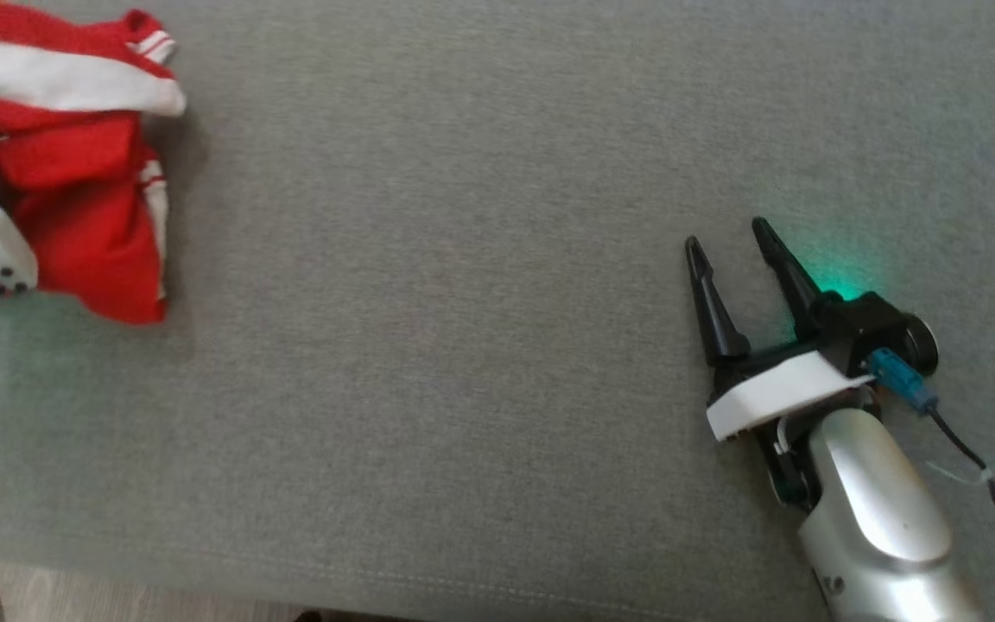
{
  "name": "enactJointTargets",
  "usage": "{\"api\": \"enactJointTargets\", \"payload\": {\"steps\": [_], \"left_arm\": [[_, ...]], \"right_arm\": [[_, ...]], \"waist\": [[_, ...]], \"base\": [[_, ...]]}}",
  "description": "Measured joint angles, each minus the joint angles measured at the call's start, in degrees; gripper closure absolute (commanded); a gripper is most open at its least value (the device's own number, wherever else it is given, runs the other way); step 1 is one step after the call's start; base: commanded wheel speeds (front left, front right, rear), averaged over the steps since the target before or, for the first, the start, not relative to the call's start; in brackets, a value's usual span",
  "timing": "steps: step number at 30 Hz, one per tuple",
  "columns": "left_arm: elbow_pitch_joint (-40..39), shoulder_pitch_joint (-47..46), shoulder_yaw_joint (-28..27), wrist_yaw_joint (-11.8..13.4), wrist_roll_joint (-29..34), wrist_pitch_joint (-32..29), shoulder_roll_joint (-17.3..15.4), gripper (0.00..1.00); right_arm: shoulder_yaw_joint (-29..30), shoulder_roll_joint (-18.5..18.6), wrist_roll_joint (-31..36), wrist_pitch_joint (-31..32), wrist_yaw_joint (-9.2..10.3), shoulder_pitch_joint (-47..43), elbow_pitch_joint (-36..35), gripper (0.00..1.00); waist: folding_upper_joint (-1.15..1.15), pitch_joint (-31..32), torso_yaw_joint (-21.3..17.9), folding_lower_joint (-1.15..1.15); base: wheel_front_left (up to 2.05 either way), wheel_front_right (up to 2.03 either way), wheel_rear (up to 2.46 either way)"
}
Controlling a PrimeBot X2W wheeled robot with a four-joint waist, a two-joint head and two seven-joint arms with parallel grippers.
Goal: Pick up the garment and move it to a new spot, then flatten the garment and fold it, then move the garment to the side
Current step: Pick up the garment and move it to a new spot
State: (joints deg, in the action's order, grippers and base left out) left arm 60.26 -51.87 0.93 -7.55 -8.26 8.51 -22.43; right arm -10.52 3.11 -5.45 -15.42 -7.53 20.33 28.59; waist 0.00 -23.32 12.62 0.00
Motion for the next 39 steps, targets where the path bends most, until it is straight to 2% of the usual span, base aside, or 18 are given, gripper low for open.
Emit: {"api": "enactJointTargets", "payload": {"steps": [4,5,6,9,13,18,22,25,31,37,39], "left_arm": [[4.12,-0.18,-0.35,0.01,-0.76,-2.13,-0.03,0.00],[4.82,-0.18,-0.34,0.01,-0.91,-2.72,-0.02,0.63],[5.50,-0.20,-0.34,0.00,-0.97,-3.09,0.04,1.00],[6.30,-0.20,0.26,-0.01,-1.24,-2.09,0.11,1.00],[5.25,-0.57,1.71,0.00,-0.23,2.48,0.05,1.00],[-0.10,-3.85,5.03,-0.01,1.53,5.01,0.62,1.00],[-5.57,-5.99,8.28,-0.02,2.30,5.78,2.46,1.00],[-9.58,-6.03,10.82,-0.03,2.19,5.84,5.66,1.00],[-17.55,-4.30,15.50,-0.02,-2.90,6.21,12.66,1.00],[-22.18,4.40,20.97,-0.03,-5.45,6.21,19.65,1.00],[-22.63,7.55,22.02,0.08,-5.35,6.21,20.18,0.23]], "right_arm": [[-0.31,-0.34,-0.01,-0.14,0.00,0.61,-0.52,0.00],[-0.35,-0.37,-0.01,-0.14,0.00,0.71,-0.51,0.00],[-0.35,-0.37,-0.03,-0.14,0.00,0.78,-0.43,0.00],[-0.32,-0.37,-0.30,-0.13,0.00,1.16,0.65,0.00],[-0.05,-0.32,-1.13,0.02,0.00,1.26,2.03,0.00],[0.15,0.03,-2.30,0.40,0.00,-0.44,3.81,0.00],[-0.26,0.01,-3.47,0.64,0.00,-2.50,4.23,0.00],[-1.21,0.01,-5.84,0.64,0.00,-2.58,3.99,0.00],[-2.37,-0.04,-8.28,0.64,0.00,-4.43,3.52,0.00],[-2.65,-0.05,-9.18,0.64,0.00,-5.92,3.26,0.00],[-2.75,-0.05,-9.22,0.64,0.00,-5.92,3.22,0.00]], "waist": [[0.00,-1.01,-1.37,0.00],[0.00,-1.01,-1.56,0.00],[0.00,-0.90,-1.66,0.00],[0.00,-0.12,-1.93,0.00],[0.00,1.67,-2.50,0.01],[0.00,4.87,-3.83,0.01],[0.00,7.27,-6.21,0.00],[0.00,8.90,-8.79,0.00],[0.00,11.68,-15.11,0.00],[0.00,13.39,-22.45,-0.01],[0.00,13.49,-24.01,0.00]], "base": [[0.00,0.00,0.00],[0.00,0.00,0.00],[0.00,0.00,0.00],[0.00,0.00,0.00],[0.00,0.00,0.00],[0.00,0.00,0.00],[0.00,0.00,0.00],[0.00,0.00,0.00],[0.00,0.00,0.00],[0.00,0.00,0.00],[0.00,0.00,0.00]]}}
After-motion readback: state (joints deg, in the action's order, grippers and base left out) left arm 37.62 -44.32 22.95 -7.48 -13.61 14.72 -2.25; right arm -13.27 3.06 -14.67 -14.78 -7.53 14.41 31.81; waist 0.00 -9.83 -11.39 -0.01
